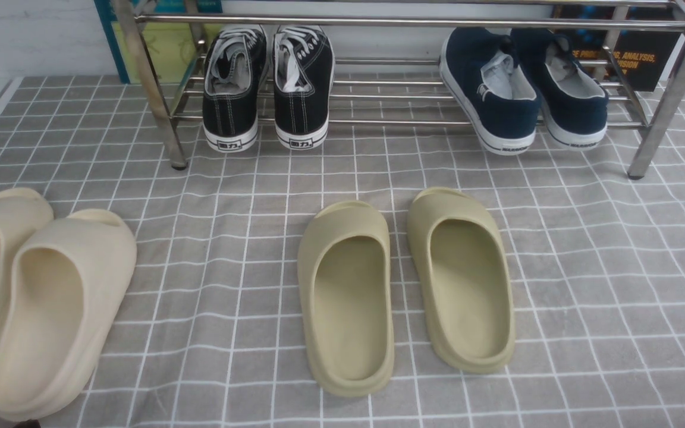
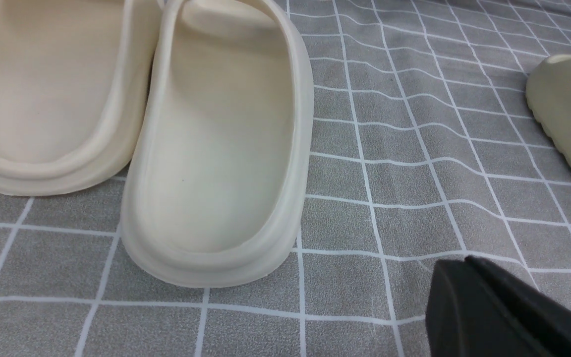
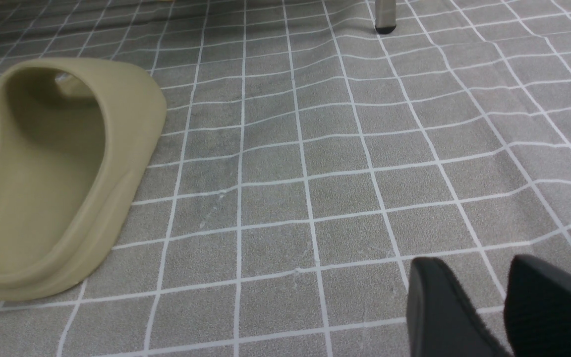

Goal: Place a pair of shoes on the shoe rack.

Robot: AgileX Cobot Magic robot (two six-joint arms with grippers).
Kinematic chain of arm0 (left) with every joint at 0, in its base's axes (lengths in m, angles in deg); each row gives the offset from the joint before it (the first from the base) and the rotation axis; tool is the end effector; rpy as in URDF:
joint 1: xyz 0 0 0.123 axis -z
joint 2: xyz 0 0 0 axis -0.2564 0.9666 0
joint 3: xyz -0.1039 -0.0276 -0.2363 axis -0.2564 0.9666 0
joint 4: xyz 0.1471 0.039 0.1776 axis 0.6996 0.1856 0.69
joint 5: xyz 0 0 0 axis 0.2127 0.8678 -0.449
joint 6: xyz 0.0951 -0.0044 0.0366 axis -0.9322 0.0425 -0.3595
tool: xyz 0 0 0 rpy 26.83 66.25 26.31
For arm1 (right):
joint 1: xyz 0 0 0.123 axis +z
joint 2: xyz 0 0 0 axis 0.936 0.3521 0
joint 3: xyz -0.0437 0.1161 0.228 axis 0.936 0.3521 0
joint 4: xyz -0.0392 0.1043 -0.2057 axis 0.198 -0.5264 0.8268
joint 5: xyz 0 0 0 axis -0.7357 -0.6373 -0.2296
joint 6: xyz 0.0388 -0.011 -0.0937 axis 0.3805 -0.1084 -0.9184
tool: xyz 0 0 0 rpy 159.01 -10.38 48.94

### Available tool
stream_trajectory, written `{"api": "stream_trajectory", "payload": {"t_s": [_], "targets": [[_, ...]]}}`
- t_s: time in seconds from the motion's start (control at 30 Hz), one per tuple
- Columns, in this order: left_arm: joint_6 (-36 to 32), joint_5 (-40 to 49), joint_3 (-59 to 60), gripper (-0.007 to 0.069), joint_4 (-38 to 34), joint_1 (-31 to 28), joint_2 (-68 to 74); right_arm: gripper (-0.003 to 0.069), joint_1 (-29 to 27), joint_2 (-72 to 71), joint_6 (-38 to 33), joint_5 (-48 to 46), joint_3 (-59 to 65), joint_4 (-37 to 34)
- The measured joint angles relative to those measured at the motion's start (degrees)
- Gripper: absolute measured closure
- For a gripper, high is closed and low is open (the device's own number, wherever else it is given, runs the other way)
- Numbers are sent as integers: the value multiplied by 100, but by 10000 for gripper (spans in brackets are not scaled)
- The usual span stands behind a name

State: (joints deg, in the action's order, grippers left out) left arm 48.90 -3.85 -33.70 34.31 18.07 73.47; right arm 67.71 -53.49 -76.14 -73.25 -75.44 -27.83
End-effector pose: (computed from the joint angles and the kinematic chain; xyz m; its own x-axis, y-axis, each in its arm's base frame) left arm 0.0695 -0.0068 0.1646 -0.3364 -0.1999 -0.9203 0.0088 0.9765 -0.2153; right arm 0.0703 0.0005 0.1711 -0.2932 0.1641 -0.9419 0.0519 0.9864 0.1557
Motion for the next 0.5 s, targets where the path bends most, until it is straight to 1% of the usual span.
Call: {"api": "stream_trajectory", "payload": {"t_s": [0.13,0.5], "targets": [[-108,0,0,637,-6,0,0,420,0,0,0,0,0,0],[-127,0,0,627,-6,0,0,420,0,0,0,0,0,0]]}}
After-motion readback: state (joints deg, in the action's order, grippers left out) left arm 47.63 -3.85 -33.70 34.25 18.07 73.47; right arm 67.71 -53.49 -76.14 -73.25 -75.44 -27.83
